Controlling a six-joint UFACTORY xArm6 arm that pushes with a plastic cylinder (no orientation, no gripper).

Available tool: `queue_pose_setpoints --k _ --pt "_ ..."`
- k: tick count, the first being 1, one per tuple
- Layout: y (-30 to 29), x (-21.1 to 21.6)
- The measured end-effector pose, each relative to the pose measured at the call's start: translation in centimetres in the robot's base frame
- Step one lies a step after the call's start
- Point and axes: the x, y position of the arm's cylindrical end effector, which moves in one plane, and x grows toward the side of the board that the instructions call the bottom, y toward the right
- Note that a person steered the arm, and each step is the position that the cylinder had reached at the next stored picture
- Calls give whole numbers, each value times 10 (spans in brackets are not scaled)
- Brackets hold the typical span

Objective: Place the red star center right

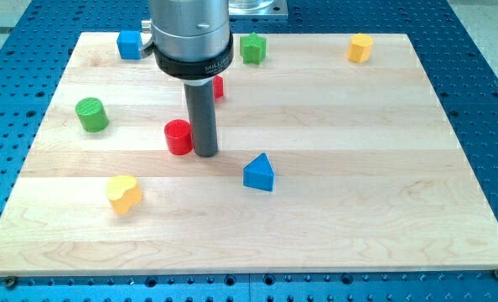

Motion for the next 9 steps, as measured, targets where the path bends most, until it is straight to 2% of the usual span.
queue_pose_setpoints --k 1,3,5,6,8,9 --pt "-46 0" --pt "-4 -115" --pt "-21 -189" --pt "21 -172" --pt "189 -47" --pt "147 -51"
